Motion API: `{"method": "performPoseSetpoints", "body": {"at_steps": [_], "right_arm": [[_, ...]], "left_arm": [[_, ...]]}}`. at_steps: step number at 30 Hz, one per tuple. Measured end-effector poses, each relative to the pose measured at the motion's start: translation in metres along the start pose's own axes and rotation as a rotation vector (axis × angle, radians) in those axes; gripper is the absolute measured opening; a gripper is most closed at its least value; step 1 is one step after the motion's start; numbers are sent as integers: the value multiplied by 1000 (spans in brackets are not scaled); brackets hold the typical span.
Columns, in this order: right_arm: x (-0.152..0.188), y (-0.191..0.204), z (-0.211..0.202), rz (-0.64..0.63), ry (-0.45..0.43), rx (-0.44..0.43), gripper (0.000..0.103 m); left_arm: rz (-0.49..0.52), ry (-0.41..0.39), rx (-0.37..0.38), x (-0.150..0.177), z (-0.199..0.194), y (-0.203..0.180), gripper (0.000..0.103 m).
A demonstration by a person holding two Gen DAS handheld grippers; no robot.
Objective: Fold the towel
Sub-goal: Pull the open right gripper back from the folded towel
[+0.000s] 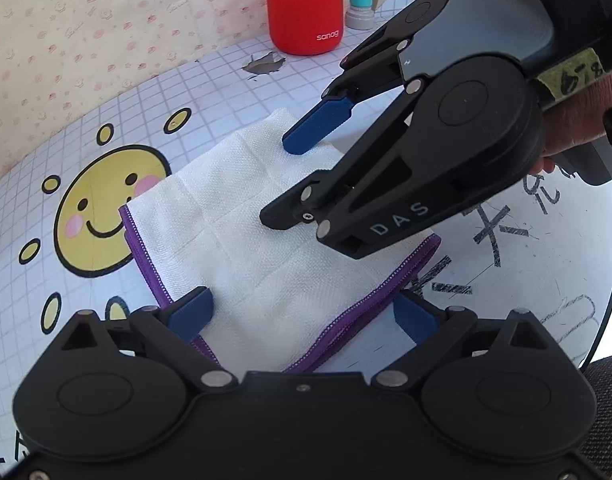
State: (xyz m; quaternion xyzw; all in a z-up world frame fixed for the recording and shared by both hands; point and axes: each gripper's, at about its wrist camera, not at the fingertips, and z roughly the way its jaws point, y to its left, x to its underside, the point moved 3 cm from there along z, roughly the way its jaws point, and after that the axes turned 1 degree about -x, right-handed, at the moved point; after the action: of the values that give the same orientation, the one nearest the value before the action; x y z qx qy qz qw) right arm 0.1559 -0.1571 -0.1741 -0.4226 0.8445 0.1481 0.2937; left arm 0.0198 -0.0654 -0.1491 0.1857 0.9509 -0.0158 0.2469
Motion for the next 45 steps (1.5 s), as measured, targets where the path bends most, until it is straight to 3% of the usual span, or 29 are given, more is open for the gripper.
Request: {"method": "performPoseSetpoints", "body": {"at_steps": [8,15,21,31,36,39,45], "right_arm": [[26,-8,-21,102,-12,128,55],[25,-10,-31,127,-11,172,56],[3,-9,-40,94,-71,83,56],[-27,6,9,-2,13,-59,55],[-30,9,23,1,28,-75,64],[-32,11,23,-10,28,-71,63],[-19,-2,-15,52,-52,4,63]], "left_arm": [[-1,-10,32,-22,9,-9,97],[33,-9,44,-21,9,-7,97],[-7,-32,59,-21,5,-8,97],[-3,-16,71,-31,33,-22,97],[-11,-3,63,-41,54,-28,97],[-15,-8,64,-48,63,-29,97],[-54,-27,52,-57,74,-24,97]]}}
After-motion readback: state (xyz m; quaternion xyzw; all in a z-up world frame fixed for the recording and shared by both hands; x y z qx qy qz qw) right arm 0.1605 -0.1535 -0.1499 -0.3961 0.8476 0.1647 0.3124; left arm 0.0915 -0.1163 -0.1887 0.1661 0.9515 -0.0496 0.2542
